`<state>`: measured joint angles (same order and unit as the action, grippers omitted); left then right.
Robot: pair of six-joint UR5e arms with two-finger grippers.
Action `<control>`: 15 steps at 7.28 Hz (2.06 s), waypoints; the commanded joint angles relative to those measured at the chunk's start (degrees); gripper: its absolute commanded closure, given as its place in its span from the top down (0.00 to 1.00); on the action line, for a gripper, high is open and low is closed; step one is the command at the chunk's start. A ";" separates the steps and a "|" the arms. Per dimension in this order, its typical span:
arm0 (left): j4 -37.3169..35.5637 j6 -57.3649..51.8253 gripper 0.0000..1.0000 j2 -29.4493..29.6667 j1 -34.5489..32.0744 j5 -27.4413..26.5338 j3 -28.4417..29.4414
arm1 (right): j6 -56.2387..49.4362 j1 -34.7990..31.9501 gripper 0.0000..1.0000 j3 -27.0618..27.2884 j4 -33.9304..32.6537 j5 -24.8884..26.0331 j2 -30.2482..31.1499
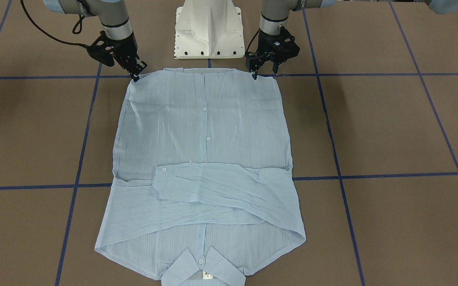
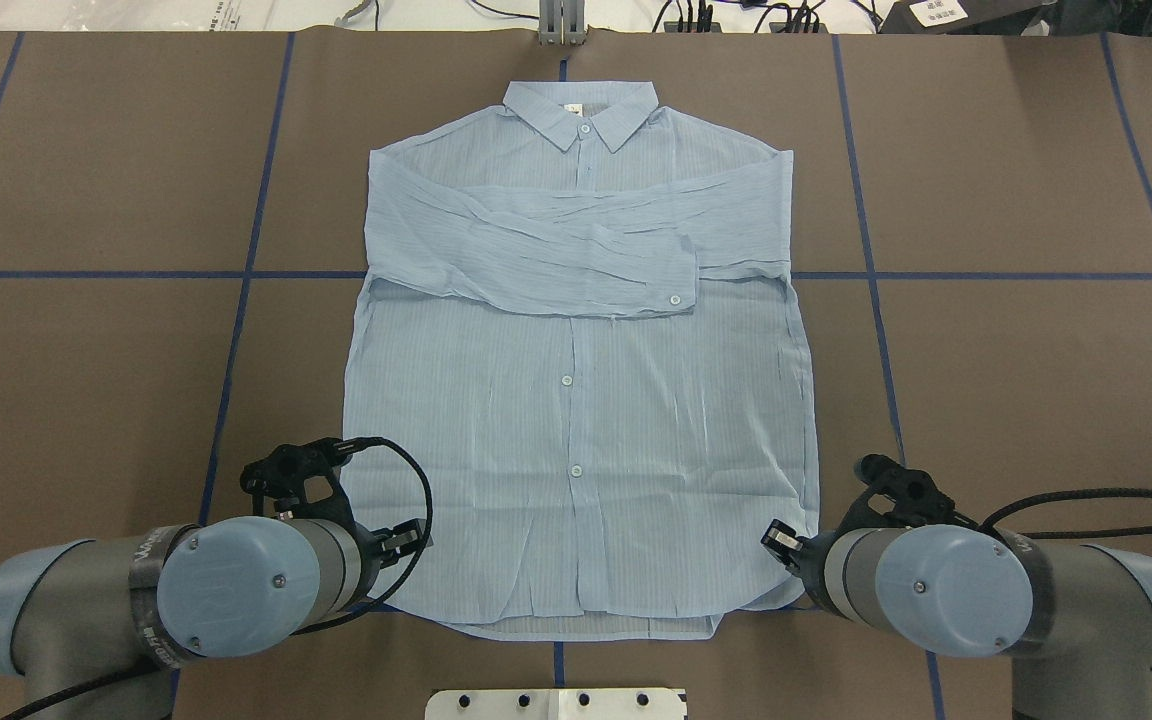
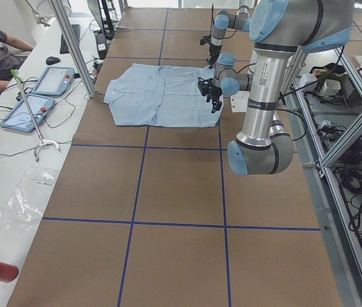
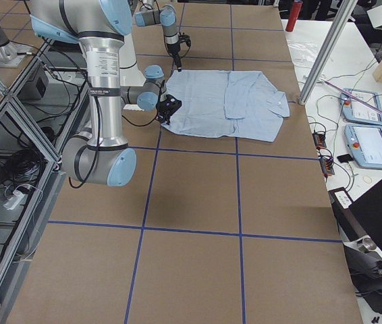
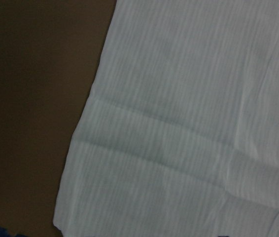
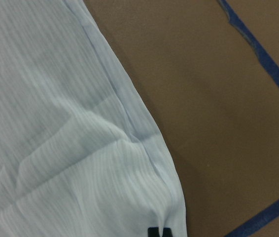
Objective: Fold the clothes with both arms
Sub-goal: 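Grasp both hem corners with the left and right grippers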
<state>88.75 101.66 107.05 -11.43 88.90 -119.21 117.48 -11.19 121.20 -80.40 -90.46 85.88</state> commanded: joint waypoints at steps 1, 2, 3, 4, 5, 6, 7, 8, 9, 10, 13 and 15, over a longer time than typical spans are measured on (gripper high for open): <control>-0.60 -0.15 0.79 -1.58 0.27 -0.04 0.29 | 0.03 0.03 0.00 0.00 -0.02 0.10 -0.01; -0.51 -0.24 0.77 -1.58 0.27 -0.04 0.47 | 0.03 0.03 0.00 -0.09 -0.02 0.10 -0.01; -0.51 -0.33 0.75 -1.58 0.53 0.13 0.64 | 0.03 0.03 0.00 -0.09 -0.02 0.10 0.08; -0.25 -0.41 0.75 -1.58 0.62 0.13 1.51 | 0.03 0.03 0.00 -0.18 -0.02 0.10 0.08; -0.07 -0.50 0.74 -1.41 0.71 0.31 2.65 | -0.05 0.03 0.00 -0.35 -0.02 0.10 0.16; -0.07 -0.50 0.68 -1.58 0.71 0.40 2.66 | 0.03 0.03 0.00 -0.35 0.07 0.10 0.08; 0.02 -0.50 0.61 -1.58 0.71 0.40 2.66 | 0.03 0.03 0.00 -0.35 -0.02 0.10 0.08; 0.02 -0.41 0.47 -1.58 0.71 0.40 2.66 | 0.03 0.03 0.00 -0.35 -0.02 0.10 0.08; 0.02 0.02 0.37 -1.67 0.71 0.40 2.84 | 0.03 0.03 0.00 -0.35 0.07 0.10 0.08; 0.02 0.20 0.35 -1.76 0.71 0.49 2.93 | 0.03 0.03 0.00 -0.35 -0.02 0.10 0.08; 0.02 0.03 0.35 -1.67 0.79 0.57 3.02 | 0.03 0.03 0.00 -0.27 -0.02 0.10 0.08; 0.02 0.02 0.35 -1.67 0.88 0.66 3.19 | 0.03 0.03 0.00 -0.35 -0.02 0.10 0.08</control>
<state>88.77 101.67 105.37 -10.66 89.52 -116.13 117.51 -11.16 120.91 -80.42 -90.35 85.96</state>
